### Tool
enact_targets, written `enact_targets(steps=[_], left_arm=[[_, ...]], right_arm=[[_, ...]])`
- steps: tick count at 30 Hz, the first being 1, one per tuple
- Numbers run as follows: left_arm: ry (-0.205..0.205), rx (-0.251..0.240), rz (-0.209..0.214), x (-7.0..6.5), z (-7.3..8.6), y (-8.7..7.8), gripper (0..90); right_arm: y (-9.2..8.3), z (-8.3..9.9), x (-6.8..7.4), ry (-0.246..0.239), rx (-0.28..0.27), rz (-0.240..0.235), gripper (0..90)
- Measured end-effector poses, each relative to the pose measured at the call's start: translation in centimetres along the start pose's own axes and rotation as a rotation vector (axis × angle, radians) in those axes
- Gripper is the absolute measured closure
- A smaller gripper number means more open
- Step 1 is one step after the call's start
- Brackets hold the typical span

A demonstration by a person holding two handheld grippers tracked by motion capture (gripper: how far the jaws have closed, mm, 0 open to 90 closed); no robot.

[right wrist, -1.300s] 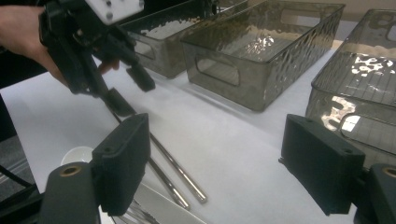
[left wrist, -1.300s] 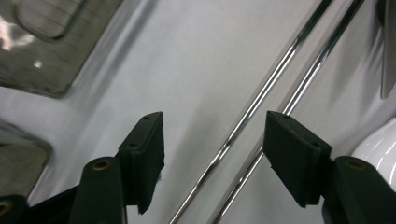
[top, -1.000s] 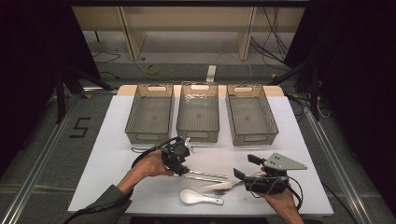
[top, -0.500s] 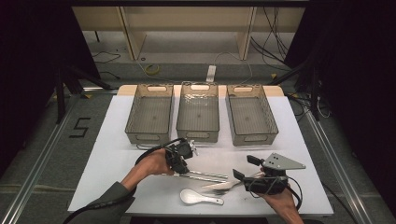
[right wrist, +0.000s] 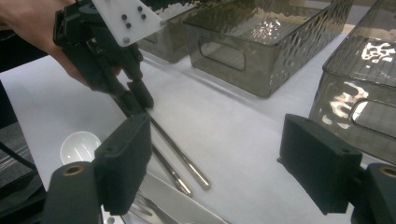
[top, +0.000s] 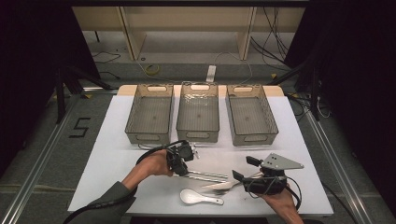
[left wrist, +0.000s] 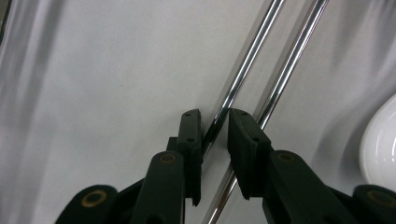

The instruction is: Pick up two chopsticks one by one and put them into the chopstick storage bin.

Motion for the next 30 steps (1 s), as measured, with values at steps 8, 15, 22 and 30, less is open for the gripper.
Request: enact_targets(steps=[8, 15, 22, 30], left_arm=[[0.017, 0.015, 0.028, 0.23, 0.00, 0.01, 73.9], [0.055, 0.046, 0.008, 0.03, -0.27, 0.01, 74.1], [0.072, 0.060, 0.006, 0.00, -0.45, 0.05, 76.0], [0.096, 0.061, 0.015, -0.05, -0.42, 0.02, 80.4]], right_arm=[[-0.02, 0.02, 0.01, 0.000, 0.002, -0.002, 26.2], [0.03, 0.07, 0.03, -0.002, 0.007, -0.002, 26.3], [0.11, 0.13, 0.05, -0.002, 0.015, -0.003, 26.4], [0.11, 0.14, 0.07, -0.003, 0.018, -0.005, 26.7]])
Point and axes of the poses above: each handheld gripper's, and its own axes: y roughly forward along the jaws, z roughly out of its underside, x roughly to its left, the point moved 5 cm from there along y, roughly forward along the jaws, and after that the axes turned 4 degrees about x, right-handed, at the moved point
